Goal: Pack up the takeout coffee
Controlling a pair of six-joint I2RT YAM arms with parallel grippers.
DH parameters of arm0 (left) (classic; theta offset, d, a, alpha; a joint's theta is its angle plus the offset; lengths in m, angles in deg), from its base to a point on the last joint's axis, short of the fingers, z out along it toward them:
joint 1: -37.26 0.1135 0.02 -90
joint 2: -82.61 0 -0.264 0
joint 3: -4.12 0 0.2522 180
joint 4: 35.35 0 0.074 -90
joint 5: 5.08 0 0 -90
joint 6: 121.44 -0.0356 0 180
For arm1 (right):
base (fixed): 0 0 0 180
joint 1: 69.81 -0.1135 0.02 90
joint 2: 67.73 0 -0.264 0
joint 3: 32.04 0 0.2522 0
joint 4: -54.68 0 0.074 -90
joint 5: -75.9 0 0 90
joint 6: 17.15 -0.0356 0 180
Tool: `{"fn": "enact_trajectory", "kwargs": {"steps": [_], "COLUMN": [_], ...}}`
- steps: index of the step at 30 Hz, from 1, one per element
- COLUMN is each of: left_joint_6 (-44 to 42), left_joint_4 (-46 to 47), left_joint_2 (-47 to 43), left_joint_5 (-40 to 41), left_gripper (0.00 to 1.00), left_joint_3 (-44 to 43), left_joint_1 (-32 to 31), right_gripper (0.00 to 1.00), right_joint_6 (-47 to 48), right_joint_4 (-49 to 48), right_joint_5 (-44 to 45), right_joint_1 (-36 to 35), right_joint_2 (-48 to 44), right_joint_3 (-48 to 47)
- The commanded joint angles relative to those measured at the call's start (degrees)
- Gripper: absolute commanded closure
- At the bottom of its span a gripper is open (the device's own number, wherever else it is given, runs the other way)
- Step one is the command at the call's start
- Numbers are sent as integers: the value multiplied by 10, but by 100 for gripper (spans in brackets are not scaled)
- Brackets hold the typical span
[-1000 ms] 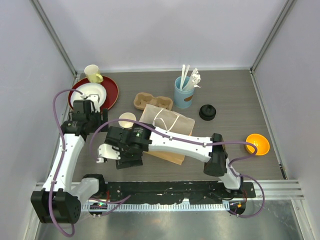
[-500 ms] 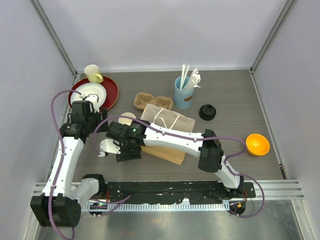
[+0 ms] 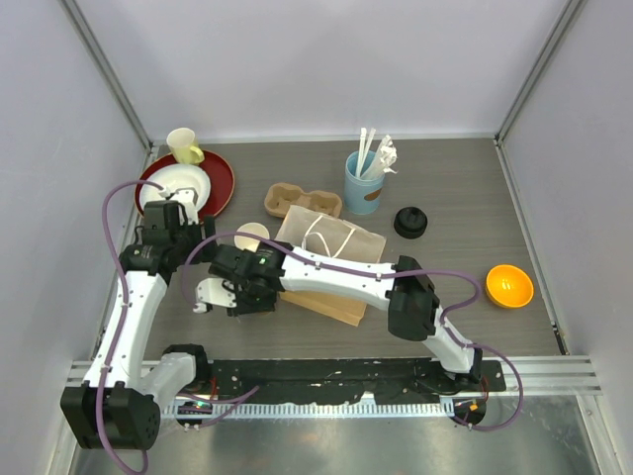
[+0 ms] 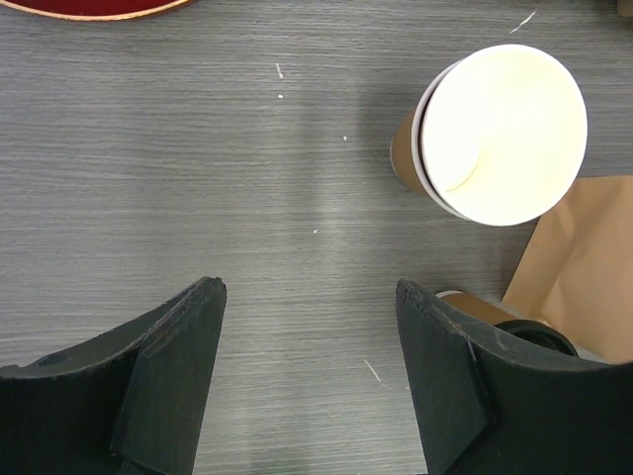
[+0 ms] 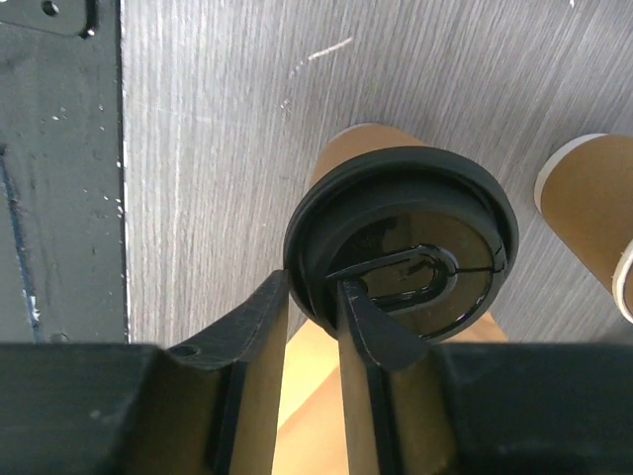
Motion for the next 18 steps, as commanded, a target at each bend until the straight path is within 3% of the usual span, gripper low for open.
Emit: {"fn": "enact_trajectory", "kwargs": {"steps": [1,9,15,18], "left_joint_6": [11,11,6,3], "left_joint_4": [28,24,22,19], "left_joint_2": [-5,1,4,6], "left_joint_5": [-19,-30,-36,-37], "left_gripper": [26,26,26,26], "left_joint_3": [-3,-15,-24,-27], "left_joint_1": [-2,-2,-2,-2], "right_gripper": [71,83,99,99], "right_joint_6": [-2,-15,-23,-34], "right_joint_4": [-8,9,18,23], "right_joint_5": [-20,-26,-32,-36], "right_joint_1": [-4,-4,-4,-4], "right_joint_2": [-7,-17,-32,-29], "right_joint_3": [-6,-53,-65,-91]}}
